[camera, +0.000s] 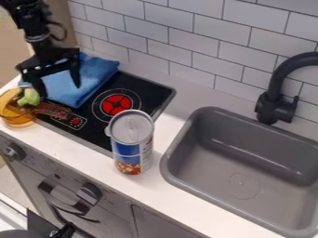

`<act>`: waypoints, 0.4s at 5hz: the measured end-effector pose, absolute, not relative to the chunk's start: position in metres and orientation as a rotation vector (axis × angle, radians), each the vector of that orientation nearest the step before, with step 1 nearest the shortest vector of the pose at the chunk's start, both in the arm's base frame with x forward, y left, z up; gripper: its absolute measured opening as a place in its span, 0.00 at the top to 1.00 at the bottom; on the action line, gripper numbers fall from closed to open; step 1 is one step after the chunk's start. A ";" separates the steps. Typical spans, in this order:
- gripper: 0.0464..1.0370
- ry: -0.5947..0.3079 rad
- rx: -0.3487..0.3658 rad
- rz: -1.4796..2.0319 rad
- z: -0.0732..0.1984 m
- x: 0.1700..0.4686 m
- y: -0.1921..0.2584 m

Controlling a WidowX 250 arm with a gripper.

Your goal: Moved the yellow container from the top right banner below the blue clothing

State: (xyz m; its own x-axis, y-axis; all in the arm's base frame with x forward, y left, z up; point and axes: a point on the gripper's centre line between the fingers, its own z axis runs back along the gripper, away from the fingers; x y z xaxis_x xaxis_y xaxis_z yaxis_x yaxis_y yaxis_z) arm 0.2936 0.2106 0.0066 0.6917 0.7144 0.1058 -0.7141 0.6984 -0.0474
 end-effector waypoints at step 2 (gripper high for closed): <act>0.04 -0.097 0.013 0.315 0.022 0.331 0.185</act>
